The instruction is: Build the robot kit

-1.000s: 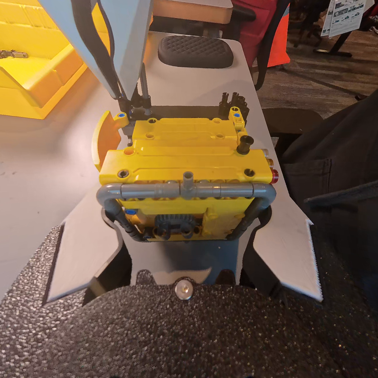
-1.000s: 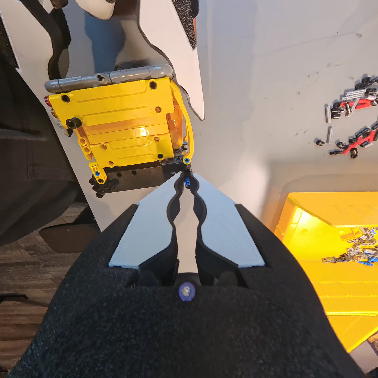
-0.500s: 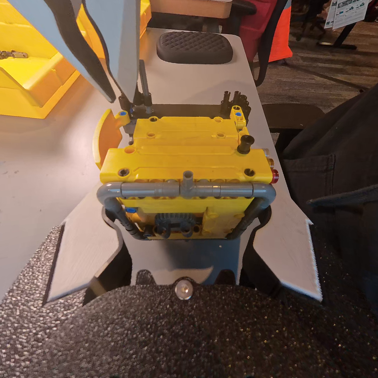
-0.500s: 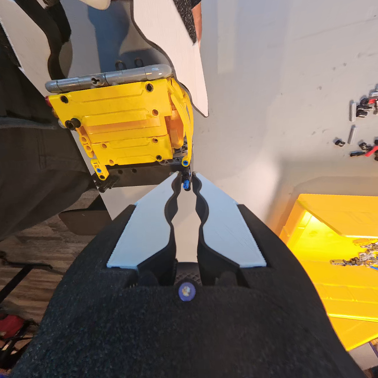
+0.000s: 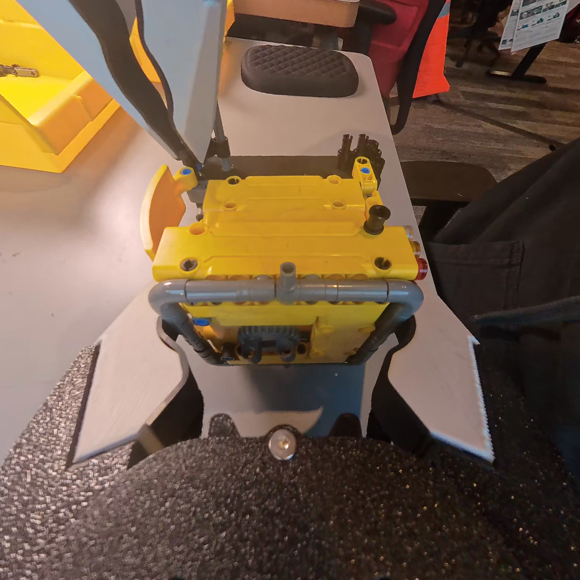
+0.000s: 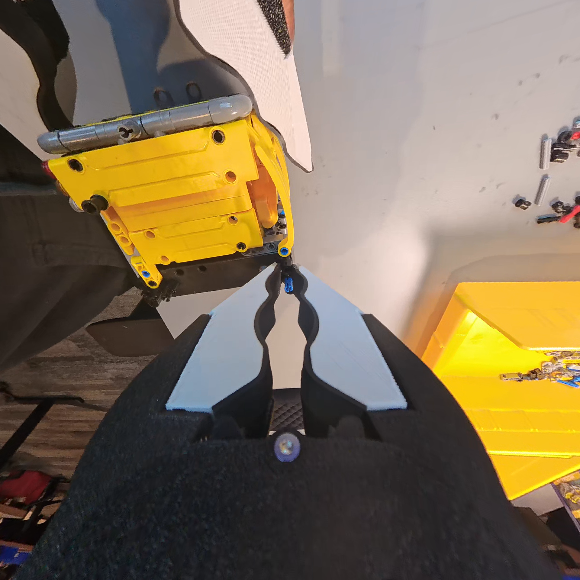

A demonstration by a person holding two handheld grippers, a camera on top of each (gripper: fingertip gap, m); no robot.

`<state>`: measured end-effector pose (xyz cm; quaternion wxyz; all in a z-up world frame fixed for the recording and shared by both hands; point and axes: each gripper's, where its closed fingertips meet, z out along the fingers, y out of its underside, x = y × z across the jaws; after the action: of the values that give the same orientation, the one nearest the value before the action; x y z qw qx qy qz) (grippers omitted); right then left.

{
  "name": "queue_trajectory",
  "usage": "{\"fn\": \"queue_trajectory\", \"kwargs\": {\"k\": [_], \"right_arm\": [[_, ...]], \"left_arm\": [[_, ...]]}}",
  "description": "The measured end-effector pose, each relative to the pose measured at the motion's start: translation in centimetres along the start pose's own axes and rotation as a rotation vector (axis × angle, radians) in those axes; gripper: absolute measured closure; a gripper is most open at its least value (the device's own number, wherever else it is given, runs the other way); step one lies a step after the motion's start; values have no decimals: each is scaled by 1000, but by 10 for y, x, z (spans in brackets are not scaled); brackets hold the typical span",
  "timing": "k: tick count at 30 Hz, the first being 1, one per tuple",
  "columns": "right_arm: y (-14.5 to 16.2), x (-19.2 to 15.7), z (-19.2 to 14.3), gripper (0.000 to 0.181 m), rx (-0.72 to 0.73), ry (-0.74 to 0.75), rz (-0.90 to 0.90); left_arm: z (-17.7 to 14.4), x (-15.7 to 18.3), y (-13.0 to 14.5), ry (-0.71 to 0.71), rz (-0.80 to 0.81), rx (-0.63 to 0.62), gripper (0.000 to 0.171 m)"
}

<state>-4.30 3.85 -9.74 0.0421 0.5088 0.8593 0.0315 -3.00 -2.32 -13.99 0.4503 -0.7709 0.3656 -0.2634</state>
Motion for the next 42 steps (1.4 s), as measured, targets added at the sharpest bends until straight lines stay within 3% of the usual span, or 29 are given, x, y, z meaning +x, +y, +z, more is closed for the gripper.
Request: {"fn": "queue_trajectory", "kwargs": {"k": [9,15,42], "right_arm": [[3,-4,0,175,-45,-23,-4],[3,-4,-5,175,23,-41,54],[-2,-4,3,175,27,-22,53]], "left_arm": [[0,1,0,-9,19,-2,32],[0,1,3,-12,27,-9,32],[0,1,1,-22,2,2,33]]}}
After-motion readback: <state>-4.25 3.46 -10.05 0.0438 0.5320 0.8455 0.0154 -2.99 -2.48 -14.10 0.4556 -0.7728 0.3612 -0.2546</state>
